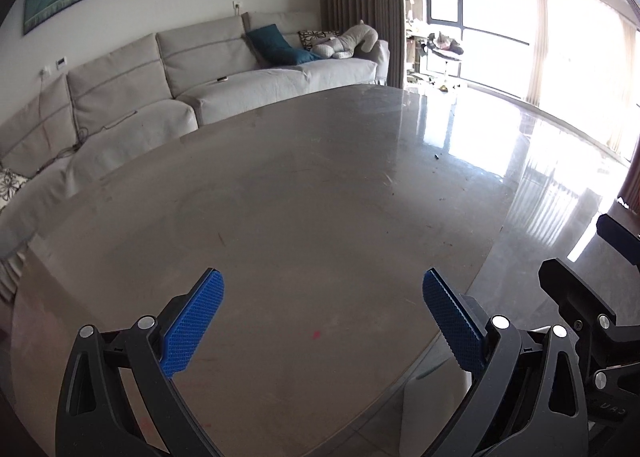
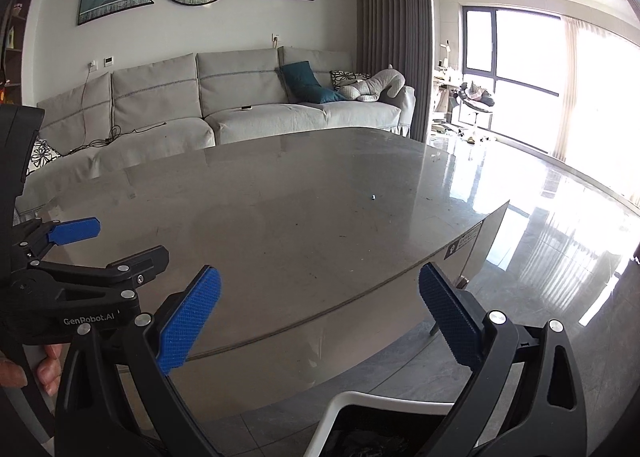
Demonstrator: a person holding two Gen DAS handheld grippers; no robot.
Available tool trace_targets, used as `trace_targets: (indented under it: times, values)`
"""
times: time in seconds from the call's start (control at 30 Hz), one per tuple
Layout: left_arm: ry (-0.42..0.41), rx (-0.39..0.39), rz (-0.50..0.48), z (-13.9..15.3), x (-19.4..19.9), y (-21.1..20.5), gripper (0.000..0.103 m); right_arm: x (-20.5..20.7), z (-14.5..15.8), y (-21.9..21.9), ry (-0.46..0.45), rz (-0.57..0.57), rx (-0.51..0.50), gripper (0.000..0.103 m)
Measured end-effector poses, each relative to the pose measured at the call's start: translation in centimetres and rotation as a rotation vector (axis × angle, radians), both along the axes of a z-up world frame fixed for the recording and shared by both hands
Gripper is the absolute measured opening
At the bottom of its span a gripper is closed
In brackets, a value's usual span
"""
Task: Collect trash
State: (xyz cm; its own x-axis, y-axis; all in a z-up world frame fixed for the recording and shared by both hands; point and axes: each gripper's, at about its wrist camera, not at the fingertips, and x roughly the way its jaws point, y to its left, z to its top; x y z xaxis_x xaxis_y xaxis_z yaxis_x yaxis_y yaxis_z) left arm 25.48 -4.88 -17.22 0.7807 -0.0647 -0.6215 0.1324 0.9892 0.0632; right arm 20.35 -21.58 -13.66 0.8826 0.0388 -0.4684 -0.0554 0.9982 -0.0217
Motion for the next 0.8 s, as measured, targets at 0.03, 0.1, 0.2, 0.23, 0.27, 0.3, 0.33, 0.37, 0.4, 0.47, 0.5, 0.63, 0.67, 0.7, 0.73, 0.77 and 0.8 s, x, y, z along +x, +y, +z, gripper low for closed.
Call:
trace_targets:
  times: [0.03, 0.1, 0.2, 0.23, 0.27, 0.3, 0.33, 0.37, 0.4, 0.47, 0.5, 0.63, 0.67, 0.7, 0.73, 0.77, 0.8]
  values:
    - [0.001, -0.002, 0.021, 0.3, 0.3, 0.7, 0.098, 0.4, 0.2, 0.6, -0.006, 0.015, 0.007, 0.099]
    - [0.001, -0.002, 0.075, 0.7, 0.5, 2.3, 0.098, 0.9, 0.7, 2.0, -0.013, 0.046, -0.001, 0.099]
    - [0.002, -0.011, 0.125, 1.0, 0.7, 4.4, 0.098, 2.1, 1.4, 4.1, -0.024, 0.096, -0.034, 0.099]
    - [0.002, -0.015, 0.143, 1.1, 0.8, 5.1, 0.098, 2.4, 1.6, 4.8, -0.031, 0.110, -0.047, 0.099]
    - [0.005, -0.021, 0.152, 1.1, 0.9, 5.7, 0.098, 2.7, 1.8, 5.4, -0.037, 0.123, -0.056, 0.099]
    - [0.006, -0.020, 0.163, 1.2, 1.1, 6.1, 0.098, 2.8, 1.9, 6.0, -0.045, 0.134, -0.062, 0.099]
    - [0.003, -0.016, 0.176, 1.3, 1.3, 6.4, 0.098, 2.9, 2.0, 6.5, -0.054, 0.143, -0.066, 0.099]
    - [0.000, -0.010, 0.187, 1.2, 1.3, 6.6, 0.098, 2.9, 2.1, 6.9, -0.060, 0.152, -0.067, 0.099]
    - [-0.001, -0.004, 0.195, 1.2, 1.5, 6.8, 0.098, 3.0, 2.1, 7.2, -0.063, 0.160, -0.067, 0.099]
    - [0.005, -0.011, 0.203, 1.2, 1.9, 7.2, 0.098, 3.2, 1.9, 7.9, -0.061, 0.169, -0.066, 0.099]
    - [0.007, -0.017, 0.205, 1.2, 2.1, 7.4, 0.098, 3.4, 1.7, 8.1, -0.056, 0.173, -0.064, 0.099]
    - [0.004, -0.002, 0.227, 1.1, 2.0, 8.3, 0.098, 4.1, 1.3, 8.4, -0.033, 0.175, -0.037, 0.099]
    - [0.003, -0.004, 0.227, 1.1, 2.0, 8.5, 0.098, 4.2, 1.3, 8.4, -0.032, 0.173, -0.030, 0.099]
    - [0.002, -0.006, 0.229, 1.1, 1.8, 8.5, 0.098, 4.2, 1.2, 8.4, -0.032, 0.172, -0.024, 0.099]
    - [0.000, -0.006, 0.229, 1.1, 1.7, 8.5, 0.098, 4.2, 1.2, 8.5, -0.032, 0.172, -0.019, 0.099]
    - [-0.002, -0.004, 0.228, 1.2, 1.7, 8.6, 0.098, 4.0, 1.2, 8.4, -0.033, 0.172, -0.019, 0.099]
    - [-0.002, -0.002, 0.229, 1.1, 1.7, 8.5, 0.098, 4.0, 1.3, 8.5, -0.035, 0.170, -0.022, 0.099]
